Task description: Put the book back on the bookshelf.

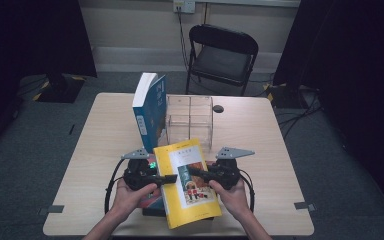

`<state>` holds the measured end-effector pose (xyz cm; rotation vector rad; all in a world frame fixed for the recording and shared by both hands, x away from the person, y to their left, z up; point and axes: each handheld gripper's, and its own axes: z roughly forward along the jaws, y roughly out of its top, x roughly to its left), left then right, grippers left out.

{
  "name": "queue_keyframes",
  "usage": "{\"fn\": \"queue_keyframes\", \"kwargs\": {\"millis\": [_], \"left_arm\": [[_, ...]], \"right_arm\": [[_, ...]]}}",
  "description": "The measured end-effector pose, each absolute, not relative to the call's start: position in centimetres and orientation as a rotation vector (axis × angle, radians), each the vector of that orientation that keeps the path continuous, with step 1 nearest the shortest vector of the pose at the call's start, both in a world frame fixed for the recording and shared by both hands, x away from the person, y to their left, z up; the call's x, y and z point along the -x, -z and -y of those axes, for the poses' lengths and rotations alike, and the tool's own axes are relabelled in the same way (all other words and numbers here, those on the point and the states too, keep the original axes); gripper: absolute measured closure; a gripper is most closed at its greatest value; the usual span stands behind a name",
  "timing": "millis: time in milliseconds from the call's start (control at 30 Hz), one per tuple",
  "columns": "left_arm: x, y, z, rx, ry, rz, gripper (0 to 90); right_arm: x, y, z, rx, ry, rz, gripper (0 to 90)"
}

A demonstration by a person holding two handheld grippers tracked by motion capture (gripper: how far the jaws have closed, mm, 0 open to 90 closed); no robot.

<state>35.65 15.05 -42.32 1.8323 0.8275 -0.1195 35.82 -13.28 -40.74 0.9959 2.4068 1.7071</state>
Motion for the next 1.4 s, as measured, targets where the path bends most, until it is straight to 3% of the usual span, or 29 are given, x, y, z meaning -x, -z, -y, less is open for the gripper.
{"fn": "queue_keyframes", "kwargs": {"millis": [100, 300, 733, 1167, 1267, 1367, 1400], "left_arm": [[-35.8, 41.5, -15.2, -1.83, 0.156, -0.831, 60.6], [-35.9, 40.0, -15.5, -1.818, 0.108, -0.799, 66.3], [-36.6, 35.4, -15.0, -1.764, -0.109, -0.749, 74.8], [-35.3, 35.7, -14.6, -1.752, -0.171, -0.697, 69.0], [-35.0, 35.9, -14.3, -1.749, -0.168, -0.661, 67.9], [-34.5, 36.0, -14.2, -1.754, -0.188, -0.646, 69.8], [-34.2, 36.0, -14.3, -1.762, -0.196, -0.642, 70.3]], "right_arm": [[-35.7, 40.5, 13.2, -0.985, -1.693, -2.4, 79.2], [-36.0, 39.6, 13.3, -0.987, -1.759, -2.361, 79.1], [-37.0, 36.5, 12.8, -0.931, -1.861, -2.223, 82.1], [-36.3, 37.0, 13.4, -0.852, -1.922, -2.224, 80.8], [-35.7, 37.0, 13.7, -0.84, -1.89, -2.237, 76.1], [-35.2, 37.2, 14.2, -0.862, -1.797, -2.241, 60.8], [-35.1, 37.4, 14.6, -0.88, -1.788, -2.235, 59.4]]}}
